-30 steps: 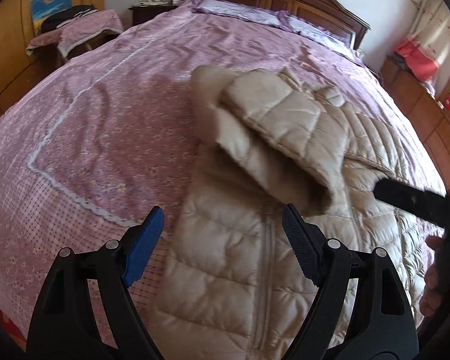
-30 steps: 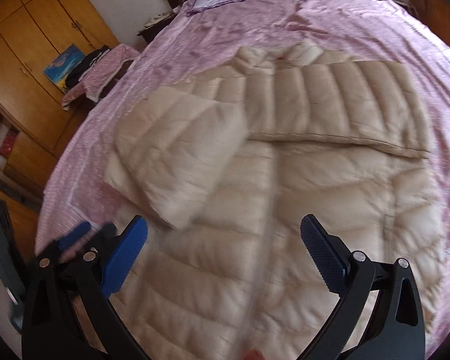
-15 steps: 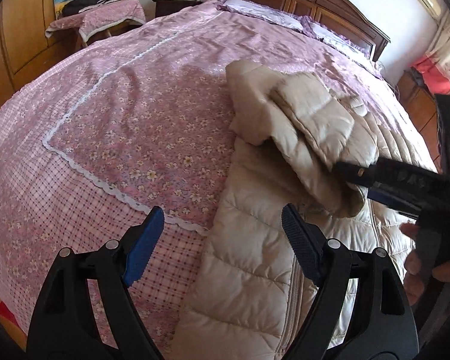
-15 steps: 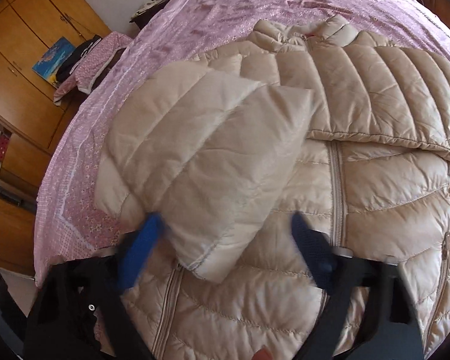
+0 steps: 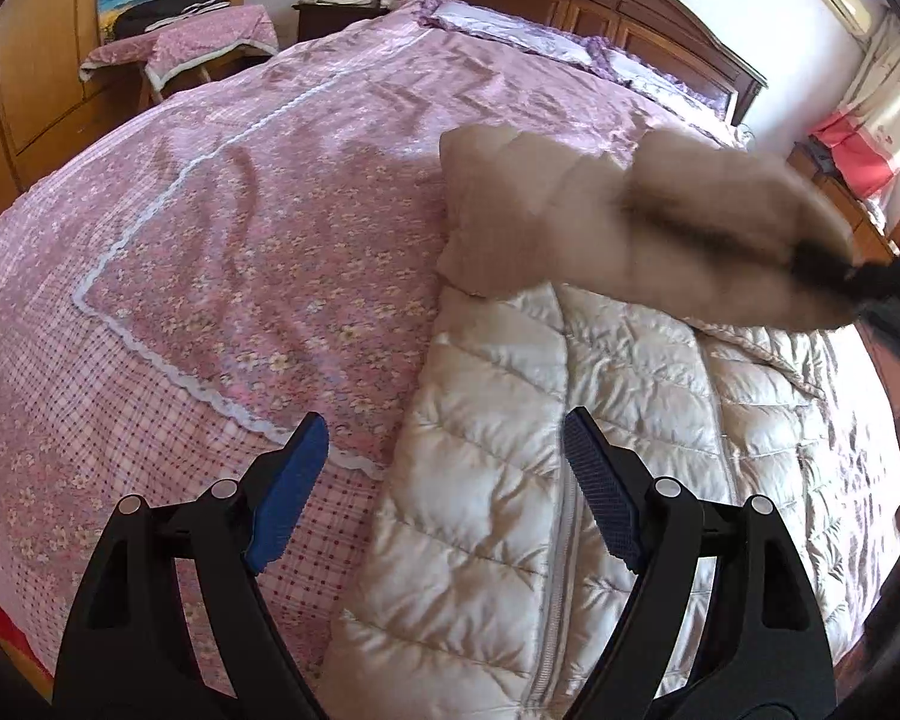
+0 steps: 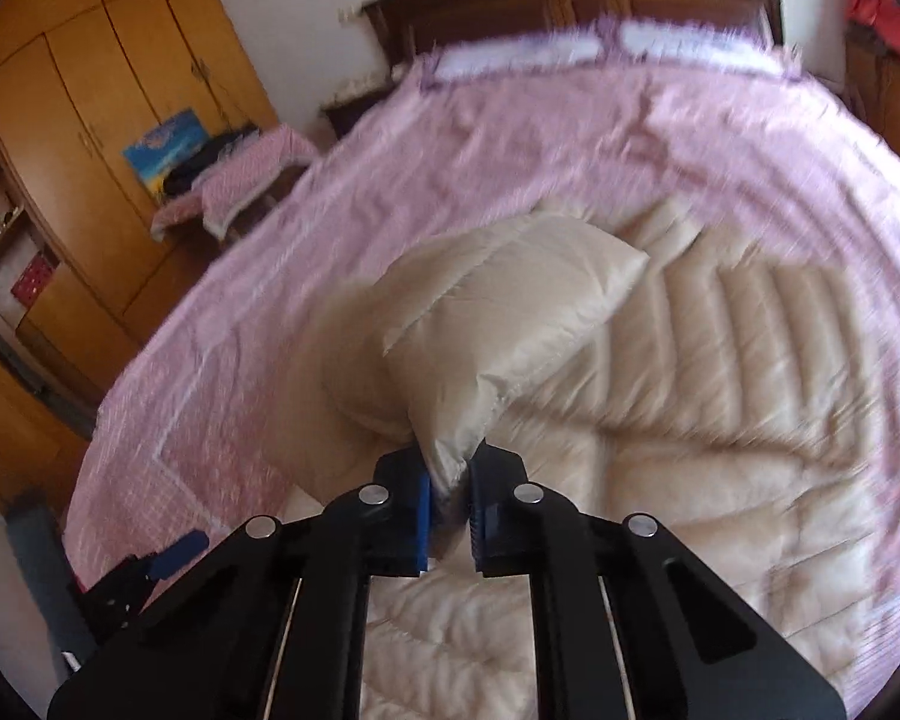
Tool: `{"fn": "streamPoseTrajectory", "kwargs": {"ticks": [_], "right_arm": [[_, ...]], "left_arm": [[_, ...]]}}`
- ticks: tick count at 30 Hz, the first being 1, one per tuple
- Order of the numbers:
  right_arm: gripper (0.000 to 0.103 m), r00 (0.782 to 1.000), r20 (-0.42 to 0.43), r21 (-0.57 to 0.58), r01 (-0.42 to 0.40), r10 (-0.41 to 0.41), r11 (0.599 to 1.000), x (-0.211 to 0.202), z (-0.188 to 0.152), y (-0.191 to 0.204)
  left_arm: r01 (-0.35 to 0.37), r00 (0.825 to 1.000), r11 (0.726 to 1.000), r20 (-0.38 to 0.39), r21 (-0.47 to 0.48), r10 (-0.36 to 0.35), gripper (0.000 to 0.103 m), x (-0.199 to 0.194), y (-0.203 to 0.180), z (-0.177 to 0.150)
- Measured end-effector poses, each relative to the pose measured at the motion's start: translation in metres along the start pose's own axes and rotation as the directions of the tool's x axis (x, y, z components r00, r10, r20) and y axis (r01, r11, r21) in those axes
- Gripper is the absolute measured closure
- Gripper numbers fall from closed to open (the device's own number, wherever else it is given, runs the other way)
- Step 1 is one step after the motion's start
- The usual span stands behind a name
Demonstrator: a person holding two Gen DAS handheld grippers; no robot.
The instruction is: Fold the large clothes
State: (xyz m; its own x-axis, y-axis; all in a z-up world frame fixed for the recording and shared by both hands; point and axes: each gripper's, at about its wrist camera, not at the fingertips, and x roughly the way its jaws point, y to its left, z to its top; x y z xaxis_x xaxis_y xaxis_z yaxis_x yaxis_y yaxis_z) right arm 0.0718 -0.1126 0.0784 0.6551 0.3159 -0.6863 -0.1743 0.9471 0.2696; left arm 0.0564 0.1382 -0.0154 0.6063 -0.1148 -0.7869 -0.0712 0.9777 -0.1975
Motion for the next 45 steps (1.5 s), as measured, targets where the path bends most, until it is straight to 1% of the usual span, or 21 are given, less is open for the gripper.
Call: {"fn": "streamPoseTrajectory", "kwargs": {"ticks": [3, 5, 7, 9, 12, 13, 15, 19, 20, 21, 22, 23, 24, 27, 30, 33, 36, 39, 41, 44, 45], "right_arm": [[0.093, 0.997, 0.038, 0.005, 0.063, -0.063, 0.998, -0.012, 0.008, -0.023], [0.093, 0.995, 0.03, 0.034, 0.099, -0.1, 0.994, -0.011, 0.005, -0.041], [0.093, 0.986, -0.008, 0.072, 0.165, -0.165, 0.984, -0.001, -0.003, -0.063], [0.093, 0.973, -0.069, 0.104, 0.228, -0.222, 0.968, 0.018, -0.019, -0.085], [0.093, 0.957, -0.155, 0.129, 0.265, -0.244, 0.956, 0.047, -0.042, -0.107], [0.093, 0.953, -0.172, 0.128, 0.274, -0.251, 0.953, 0.054, -0.048, -0.112], [0.093, 0.948, -0.179, 0.127, 0.287, -0.262, 0.95, 0.062, -0.056, -0.115], [0.092, 0.943, -0.153, 0.073, 0.311, -0.297, 0.948, 0.066, -0.057, -0.11], [0.09, 0.939, -0.152, 0.063, 0.319, -0.307, 0.945, 0.065, -0.055, -0.108], [0.078, 0.937, -0.154, 0.057, 0.324, -0.312, 0.944, 0.062, -0.054, -0.106], [0.061, 0.931, -0.156, 0.05, 0.342, -0.331, 0.938, 0.058, -0.054, -0.104], [0.016, 0.925, -0.139, 0.05, 0.364, -0.354, 0.93, 0.05, -0.055, -0.099], [0.012, 0.93, -0.099, 0.048, 0.361, -0.355, 0.931, 0.039, -0.054, -0.096], [0.012, 0.932, -0.089, 0.012, 0.353, -0.351, 0.936, 0.026, -0.05, -0.087], [0.012, 0.949, -0.073, -0.013, 0.308, -0.308, 0.951, 0.015, -0.043, -0.067], [0.012, 0.957, -0.063, -0.052, 0.28, -0.283, 0.959, 0.019, -0.035, -0.046], [0.012, 0.961, -0.064, -0.092, 0.261, -0.268, 0.961, 0.038, -0.027, -0.025], [0.012, 0.961, -0.094, -0.093, 0.252, -0.26, 0.963, 0.067, -0.021, -0.013], [0.012, 0.957, -0.118, -0.078, 0.256, -0.264, 0.964, 0.085, -0.02, -0.01], [0.013, 0.944, -0.159, -0.063, 0.282, -0.289, 0.957, 0.109, -0.021, -0.012], [0.016, 0.938, -0.173, -0.06, 0.295, -0.301, 0.954, 0.116, -0.021, -0.014]], "left_arm": [[0.007, 1.0, 1.0, 0.004, 0.024, -0.007, 0.023, 0.0, -0.009, 0.004], [0.011, 1.0, 0.999, 0.005, 0.037, -0.011, 0.023, 0.002, -0.014, 0.007], [0.004, 1.0, 0.999, 0.003, 0.048, -0.004, 0.023, 0.007, -0.019, 0.01], [0.001, 1.0, 0.999, -0.011, 0.048, 0.0, 0.023, 0.014, -0.019, 0.012], [-0.004, 0.999, 0.999, -0.032, 0.049, 0.005, 0.023, 0.024, -0.02, 0.011], [-0.008, 0.999, 0.999, -0.035, 0.052, 0.01, 0.023, 0.027, -0.02, 0.012], [-0.014, 0.999, 0.998, -0.037, 0.059, 0.016, 0.023, 0.032, -0.021, 0.014], [-0.012, 0.999, 0.998, -0.052, 0.062, 0.016, 0.023, 0.039, -0.023, 0.016], [-0.01, 0.998, 0.998, -0.055, 0.064, 0.013, 0.023, 0.04, -0.024, 0.017], [-0.008, 0.998, 0.998, -0.057, 0.067, 0.012, 0.023, 0.04, -0.025, 0.016], [-0.007, 0.998, 0.998, -0.057, 0.069, 0.011, 0.023, 0.04, -0.026, 0.016], [-0.006, 0.998, 0.997, -0.056, 0.072, 0.01, 0.023, 0.04, -0.027, 0.015], [-0.005, 0.998, 0.997, -0.057, 0.075, 0.009, 0.023, 0.04, -0.028, 0.015], [-0.002, 0.999, 0.997, -0.054, 0.082, 0.006, 0.023, 0.04, -0.03, 0.017], [0.002, 0.999, 0.996, -0.05, 0.084, 0.003, 0.023, 0.04, -0.031, 0.019], [0.004, 0.999, 0.996, -0.045, 0.084, 0.0, 0.023, 0.038, -0.032, 0.021], [0.0, 0.999, 0.996, -0.042, 0.086, 0.003, 0.023, 0.036, -0.031, 0.022], [-0.004, 0.999, 0.997, -0.04, 0.08, 0.007, 0.023, 0.034, -0.027, 0.022], [-0.008, 0.999, 0.997, -0.039, 0.081, 0.011, 0.023, 0.034, -0.025, 0.022], [-0.012, 0.999, 0.996, -0.036, 0.085, 0.015, 0.023, 0.033, -0.023, 0.023], [-0.013, 0.999, 0.996, -0.036, 0.086, 0.016, 0.023, 0.033, -0.022, 0.023]]}}
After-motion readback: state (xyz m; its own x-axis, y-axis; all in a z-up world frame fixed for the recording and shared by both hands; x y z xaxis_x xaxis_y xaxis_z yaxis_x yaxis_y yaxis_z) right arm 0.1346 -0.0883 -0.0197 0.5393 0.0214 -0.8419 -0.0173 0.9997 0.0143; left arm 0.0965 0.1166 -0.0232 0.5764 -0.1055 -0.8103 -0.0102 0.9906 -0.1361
